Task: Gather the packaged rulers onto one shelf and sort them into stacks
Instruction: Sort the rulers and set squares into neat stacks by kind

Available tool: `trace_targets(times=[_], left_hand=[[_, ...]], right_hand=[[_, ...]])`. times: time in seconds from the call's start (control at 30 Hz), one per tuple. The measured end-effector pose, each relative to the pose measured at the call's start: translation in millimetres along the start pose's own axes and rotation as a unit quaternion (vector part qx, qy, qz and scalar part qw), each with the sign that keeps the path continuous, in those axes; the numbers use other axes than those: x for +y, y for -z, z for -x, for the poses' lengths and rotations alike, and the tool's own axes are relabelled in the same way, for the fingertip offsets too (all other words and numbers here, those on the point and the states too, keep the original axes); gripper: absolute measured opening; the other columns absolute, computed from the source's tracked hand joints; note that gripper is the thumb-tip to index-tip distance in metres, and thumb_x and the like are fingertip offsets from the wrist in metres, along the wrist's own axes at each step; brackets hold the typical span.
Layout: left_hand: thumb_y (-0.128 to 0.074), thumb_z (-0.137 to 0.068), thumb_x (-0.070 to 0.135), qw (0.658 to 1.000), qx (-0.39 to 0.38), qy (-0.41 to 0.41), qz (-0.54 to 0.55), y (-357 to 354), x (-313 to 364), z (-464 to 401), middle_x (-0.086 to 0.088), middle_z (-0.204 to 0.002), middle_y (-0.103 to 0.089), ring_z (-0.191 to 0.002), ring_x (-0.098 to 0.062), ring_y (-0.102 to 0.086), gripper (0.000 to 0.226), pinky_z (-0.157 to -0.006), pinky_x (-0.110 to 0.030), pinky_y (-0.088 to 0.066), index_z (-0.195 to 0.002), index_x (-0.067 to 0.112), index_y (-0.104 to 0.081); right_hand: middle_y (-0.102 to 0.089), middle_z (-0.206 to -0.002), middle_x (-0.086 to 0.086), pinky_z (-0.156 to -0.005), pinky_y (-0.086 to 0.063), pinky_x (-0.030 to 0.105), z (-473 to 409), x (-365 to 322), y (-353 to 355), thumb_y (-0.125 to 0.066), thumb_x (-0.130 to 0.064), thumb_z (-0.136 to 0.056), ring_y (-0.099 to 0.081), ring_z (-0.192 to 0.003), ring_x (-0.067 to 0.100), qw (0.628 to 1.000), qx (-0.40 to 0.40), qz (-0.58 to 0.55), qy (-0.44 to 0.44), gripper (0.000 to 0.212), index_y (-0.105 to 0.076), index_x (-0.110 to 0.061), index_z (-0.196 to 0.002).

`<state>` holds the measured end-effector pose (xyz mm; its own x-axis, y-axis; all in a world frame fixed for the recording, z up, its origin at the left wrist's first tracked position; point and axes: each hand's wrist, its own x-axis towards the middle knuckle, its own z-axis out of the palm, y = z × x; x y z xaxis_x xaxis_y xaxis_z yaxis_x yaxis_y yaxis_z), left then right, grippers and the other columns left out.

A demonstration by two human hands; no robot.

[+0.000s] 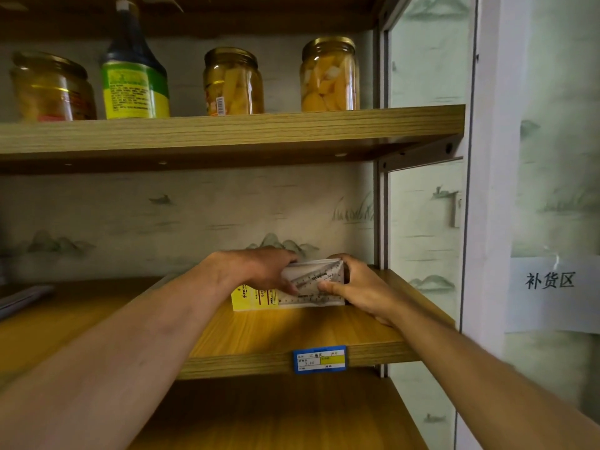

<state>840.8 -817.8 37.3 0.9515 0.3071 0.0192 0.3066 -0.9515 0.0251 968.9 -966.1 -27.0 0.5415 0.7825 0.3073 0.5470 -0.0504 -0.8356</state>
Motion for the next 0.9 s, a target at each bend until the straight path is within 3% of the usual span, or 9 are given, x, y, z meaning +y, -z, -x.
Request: trace_targets(times=[0.27, 0.37, 0.5, 0.67, 0.83, 0.9], left_hand=[[-0.065, -0.088, 0.042, 0.999, 0.026, -0.028, -0.001, -1.7, -5.5, 1.8, 0.009, -0.107, -0.062, -0.095, -0.012, -0.058, 0.030, -0.078, -0.030, -0.048, -0.115, 0.031, -0.056], [-0.066, -0.088, 0.043, 0.999, 0.032, -0.041, -0.002, 0.9, -8.7, 6.0, 0.009, -0.104, -0.063, -0.090, -0.010, -0.059, 0.024, -0.076, -0.028, -0.049, -0.108, 0.035, -0.054], [-0.065, -0.088, 0.045, 0.999, 0.029, -0.043, -0.006, 9.4, -12.2, 13.9, 0.010, -0.107, -0.063, -0.091, -0.009, -0.059, 0.035, -0.079, -0.027, -0.050, -0.120, 0.033, -0.055], [-0.067, -0.086, 0.045, 0.998, 0.029, -0.049, -0.024, 13.3, -7.4, 19.4, 0.007, -0.114, -0.065, -0.096, -0.013, -0.061, 0.046, -0.085, -0.032, -0.052, -0.128, 0.030, -0.053], [-0.065, -0.085, 0.052, 0.994, 0.045, -0.046, -0.092, 20.9, -0.8, 24.4, 0.005, -0.115, -0.064, -0.093, -0.015, -0.061, 0.055, -0.082, -0.036, -0.053, -0.132, 0.031, -0.048], [-0.062, -0.086, 0.054, 0.982, 0.097, -0.048, -0.153, 21.5, 1.8, 24.1, 0.004, -0.117, -0.064, -0.096, -0.016, -0.061, 0.056, -0.086, -0.038, -0.052, -0.134, 0.030, -0.046]], right_hand=[[-0.063, -0.104, -0.011, -0.068, -0.053, 0.015, 1.8, -3.0, 2.5, -0.074, -0.027, -0.083, -0.063, -0.091, 0.003, 1.000, -0.008, 0.014, 0.012, 0.049, -0.050, -0.028, -0.125], [-0.060, -0.120, -0.006, -0.085, -0.056, 0.029, 0.5, -10.1, 6.1, -0.076, -0.035, -0.079, -0.060, -0.104, 0.008, 0.993, -0.007, 0.110, 0.031, 0.065, -0.045, -0.028, -0.136], [-0.044, -0.145, -0.002, -0.103, -0.044, 0.040, -3.9, -43.9, 6.2, -0.076, -0.047, -0.074, -0.044, -0.129, 0.018, 0.952, -0.007, 0.287, 0.103, 0.083, -0.034, -0.032, -0.144], [-0.061, -0.125, -0.001, -0.090, -0.052, 0.039, -14.2, -76.3, -1.4, -0.075, -0.040, -0.078, -0.059, -0.106, 0.018, 0.892, -0.079, 0.433, 0.100, 0.063, -0.051, -0.027, -0.134], [-0.062, -0.122, -0.001, -0.088, -0.054, 0.037, -15.1, -79.1, 2.7, -0.076, -0.037, -0.077, -0.061, -0.103, 0.017, 0.902, -0.080, 0.414, 0.090, 0.062, -0.053, -0.025, -0.134], [-0.062, -0.124, -0.001, -0.083, -0.055, 0.033, -13.7, -79.4, 8.0, -0.078, -0.034, -0.076, -0.062, -0.101, 0.015, 0.917, -0.060, 0.385, 0.088, 0.064, -0.054, -0.024, -0.134]])
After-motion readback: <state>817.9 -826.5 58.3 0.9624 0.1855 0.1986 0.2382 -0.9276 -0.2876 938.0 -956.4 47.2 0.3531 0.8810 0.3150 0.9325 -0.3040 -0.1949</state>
